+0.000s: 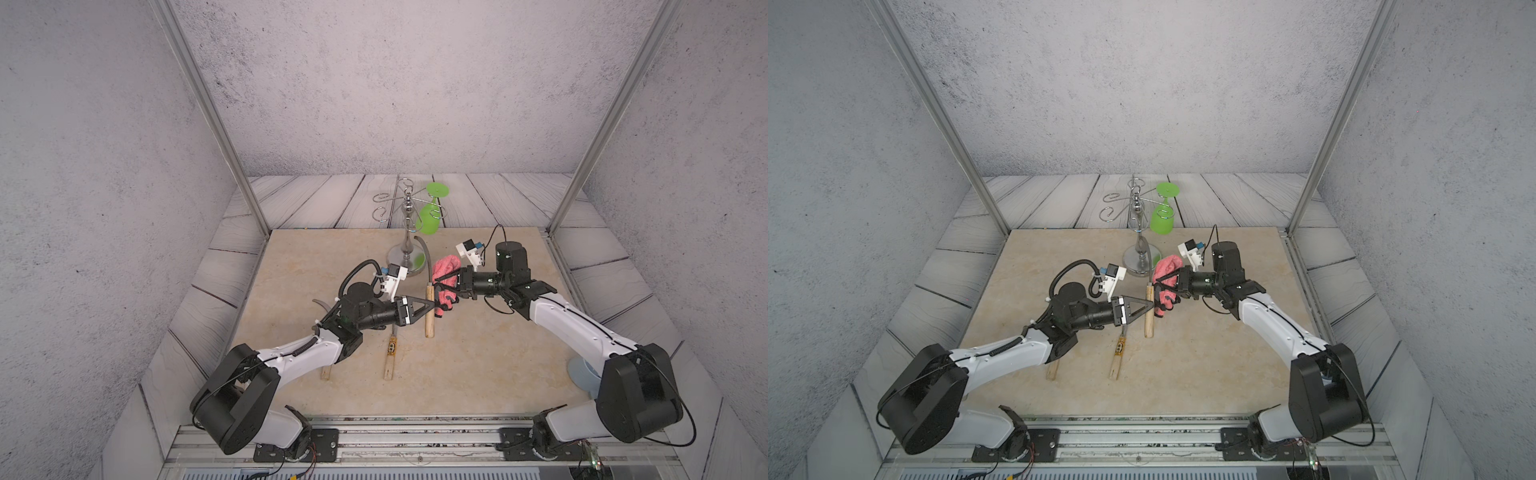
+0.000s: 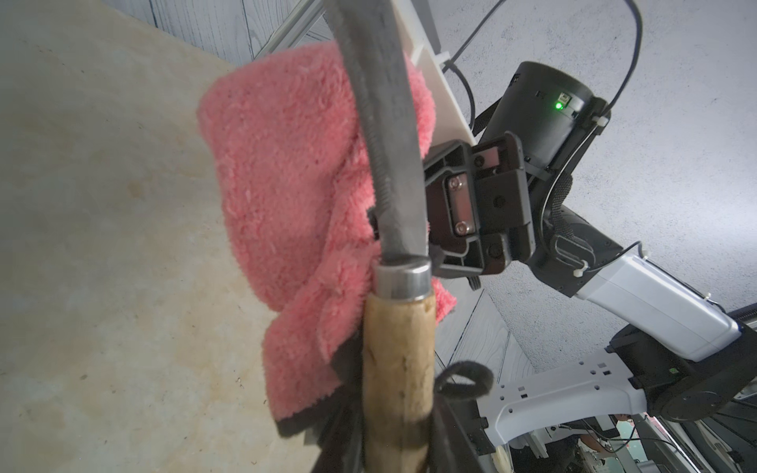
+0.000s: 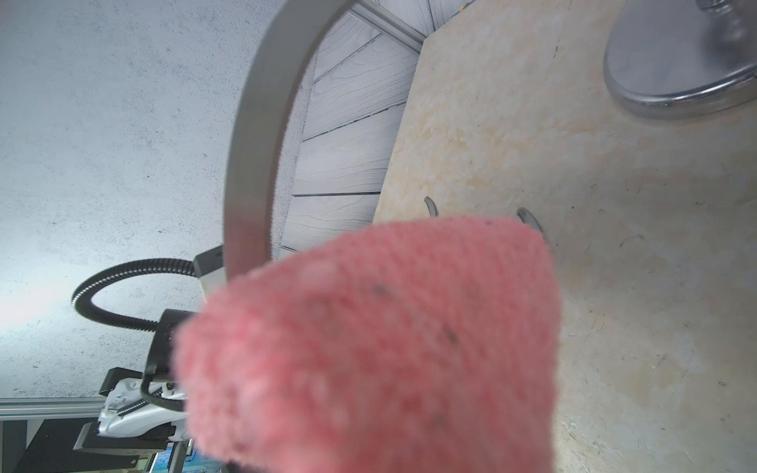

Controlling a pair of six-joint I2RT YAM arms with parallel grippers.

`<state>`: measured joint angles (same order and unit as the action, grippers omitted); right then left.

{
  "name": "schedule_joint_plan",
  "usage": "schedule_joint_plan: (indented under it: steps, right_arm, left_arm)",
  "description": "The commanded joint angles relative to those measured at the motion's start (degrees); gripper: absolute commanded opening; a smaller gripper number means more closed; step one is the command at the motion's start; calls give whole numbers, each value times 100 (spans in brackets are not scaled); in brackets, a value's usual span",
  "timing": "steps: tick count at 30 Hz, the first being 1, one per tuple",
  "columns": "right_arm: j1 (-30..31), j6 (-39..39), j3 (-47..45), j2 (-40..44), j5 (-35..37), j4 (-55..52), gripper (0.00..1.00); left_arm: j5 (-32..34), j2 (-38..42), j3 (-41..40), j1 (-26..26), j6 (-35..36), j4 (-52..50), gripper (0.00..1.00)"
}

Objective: Wipe small sickles with rags
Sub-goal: Wipe the small sickle.

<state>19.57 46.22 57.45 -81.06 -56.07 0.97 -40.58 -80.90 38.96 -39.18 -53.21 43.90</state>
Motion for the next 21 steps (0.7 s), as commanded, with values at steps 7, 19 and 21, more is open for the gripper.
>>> schedule_joint_plan:
  steps: [7, 19, 21]
  right_arm:
    - [603, -116, -254, 688, -319, 73, 11]
    - [950, -479, -760, 1610, -145, -567, 11]
    - [1007, -569, -826, 1715, -132, -719, 11]
  left_arm:
    - [-23, -85, 299, -56, -18, 173, 0]
    - [322, 74, 378, 145, 227, -249, 0]
    - [323, 99, 433, 197, 261, -325, 0]
